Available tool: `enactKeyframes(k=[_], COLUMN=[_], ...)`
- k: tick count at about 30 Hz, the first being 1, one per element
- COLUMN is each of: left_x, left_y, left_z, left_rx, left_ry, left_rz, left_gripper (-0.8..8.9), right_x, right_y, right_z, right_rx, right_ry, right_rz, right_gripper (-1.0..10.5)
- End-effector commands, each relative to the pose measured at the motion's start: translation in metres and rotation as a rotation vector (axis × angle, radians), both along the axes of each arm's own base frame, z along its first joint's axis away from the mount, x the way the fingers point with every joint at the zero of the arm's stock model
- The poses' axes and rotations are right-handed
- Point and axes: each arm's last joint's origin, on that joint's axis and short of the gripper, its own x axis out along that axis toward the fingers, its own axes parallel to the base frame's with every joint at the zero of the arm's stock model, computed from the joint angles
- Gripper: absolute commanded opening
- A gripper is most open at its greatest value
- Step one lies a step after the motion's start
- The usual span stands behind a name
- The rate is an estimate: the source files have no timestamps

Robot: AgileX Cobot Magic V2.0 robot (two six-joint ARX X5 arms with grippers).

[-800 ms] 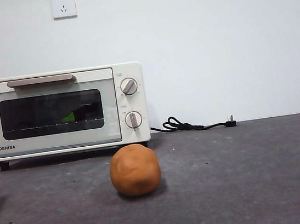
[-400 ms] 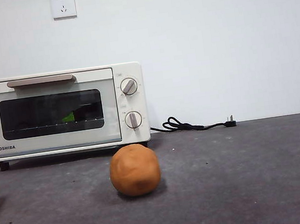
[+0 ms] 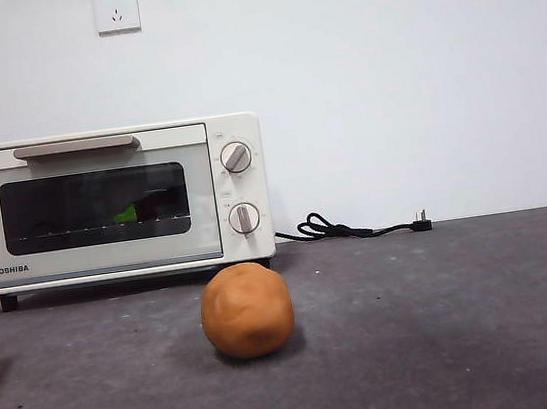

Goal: Take the eggplant from the table,put the eggplant in the oven

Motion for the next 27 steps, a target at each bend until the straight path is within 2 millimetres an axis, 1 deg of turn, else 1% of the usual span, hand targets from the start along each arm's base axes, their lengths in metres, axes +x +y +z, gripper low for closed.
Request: enactKeyframes(k=[1, 5, 8, 11, 13, 19, 23, 27], left_x=[0.0, 0.0, 0.0, 0.0, 0.0, 0.0, 0.0, 0.0], left_y=[0.0, 0.0, 0.0, 0.0, 0.0, 0.0, 0.0, 0.0], left_z=[-0.002, -0.002, -0.002, -0.002, -0.002, -0.002, -0.002, -0.002], left_rx=[-0.008, -0.008, -0.008, -0.008, -0.008, -0.008, -0.008, -0.008], left_ry=[0.003, 0.003, 0.003, 0.003, 0.003, 0.003, 0.004, 0.004], left_rz=[-0.006, -0.006, -0.006, -0.006, -0.006, -0.006, -0.006, -0.006], left_gripper=[-0.04, -0.04, -0.04, -0.04, -0.04, -0.04, -0.04, -0.04], right_x=[0.016, 0.036, 0.044, 0.049, 0.051, 0.054, 0.055, 0.058], right_y=[0.0, 0.0, 0.0, 0.0, 0.0, 0.0, 0.0, 0.0], right_z=[-0.025, -0.063, -0.087, -0.106, -0.115, -0.135, -0.132, -0.134], right_rx=[0.003, 0.003, 0.003, 0.002, 0.002, 0.002, 0.002, -0.006], right_ry=[0.046, 0.139, 0.212, 0.271, 0.298, 0.356, 0.327, 0.293], right_rz=[0.0, 0.0, 0.001, 0.0, 0.0, 0.001, 0.001, 0.001], right_gripper=[0.0, 0.0, 0.0, 0.0, 0.0, 0.0, 0.0, 0.0])
